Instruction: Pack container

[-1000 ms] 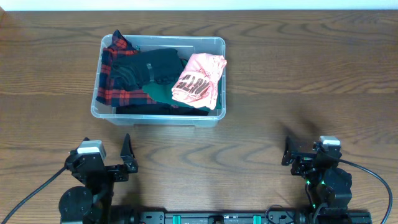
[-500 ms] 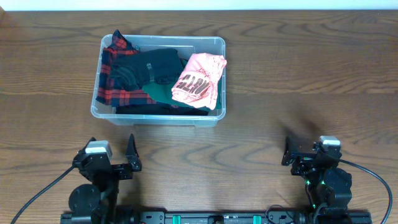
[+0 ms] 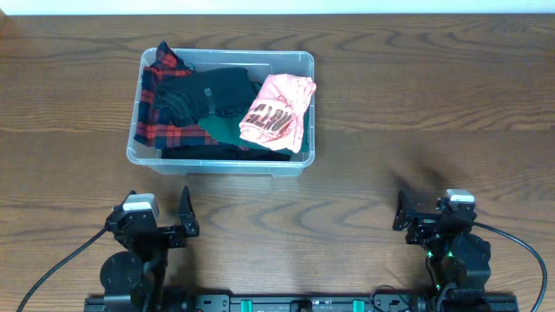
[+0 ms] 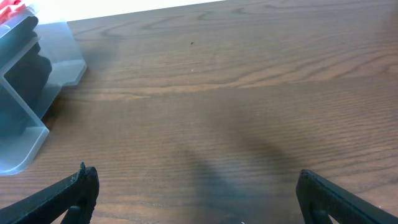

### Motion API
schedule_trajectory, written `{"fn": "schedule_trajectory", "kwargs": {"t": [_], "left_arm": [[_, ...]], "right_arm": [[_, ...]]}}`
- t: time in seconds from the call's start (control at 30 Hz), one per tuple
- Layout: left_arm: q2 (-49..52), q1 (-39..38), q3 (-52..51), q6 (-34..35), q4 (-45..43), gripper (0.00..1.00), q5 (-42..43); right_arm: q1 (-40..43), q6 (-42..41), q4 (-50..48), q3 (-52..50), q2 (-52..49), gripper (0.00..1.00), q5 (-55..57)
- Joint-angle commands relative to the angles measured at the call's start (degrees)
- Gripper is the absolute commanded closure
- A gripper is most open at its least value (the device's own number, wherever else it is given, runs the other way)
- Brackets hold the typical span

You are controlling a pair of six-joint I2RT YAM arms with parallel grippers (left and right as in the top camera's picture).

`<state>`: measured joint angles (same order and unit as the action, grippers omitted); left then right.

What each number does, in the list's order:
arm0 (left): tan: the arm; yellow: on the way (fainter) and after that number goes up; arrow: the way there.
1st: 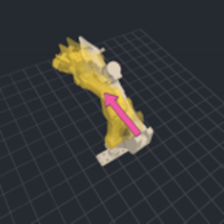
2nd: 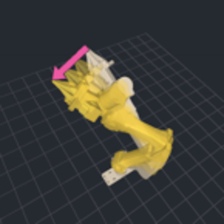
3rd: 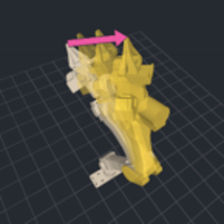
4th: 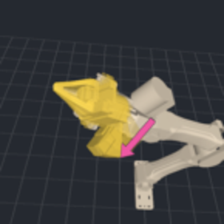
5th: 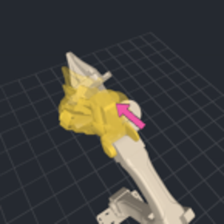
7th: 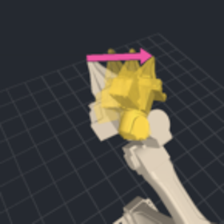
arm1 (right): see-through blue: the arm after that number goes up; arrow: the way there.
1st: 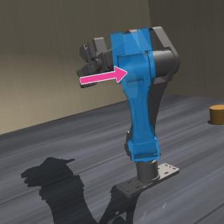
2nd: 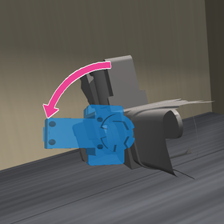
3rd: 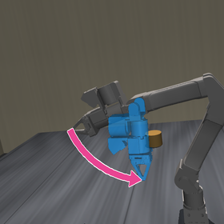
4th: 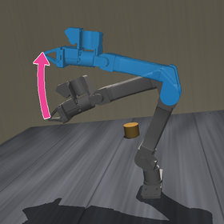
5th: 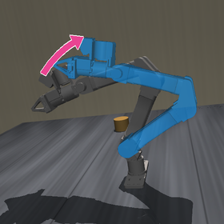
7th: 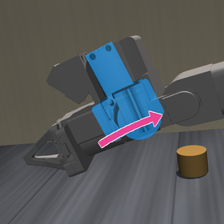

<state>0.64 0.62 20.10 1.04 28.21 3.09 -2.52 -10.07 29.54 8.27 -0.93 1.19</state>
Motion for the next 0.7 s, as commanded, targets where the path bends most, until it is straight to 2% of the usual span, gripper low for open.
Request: {"fn": "schedule_trajectory", "kwargs": {"t": [0.0,0.67], "left_arm": [[-0.52,-0.24,-1.81,-0.35,-2.43,0.02,1.01],[-0.52,-0.22,-7.19,0.07,-7.43,0.02,1.44]], "right_arm": [[-0.39,-0.61,0.07,-0.15,0.59,0.01,-0.15],[-0.39,-0.61,0.07,-0.15,0.59,0.01,-0.15]]}}
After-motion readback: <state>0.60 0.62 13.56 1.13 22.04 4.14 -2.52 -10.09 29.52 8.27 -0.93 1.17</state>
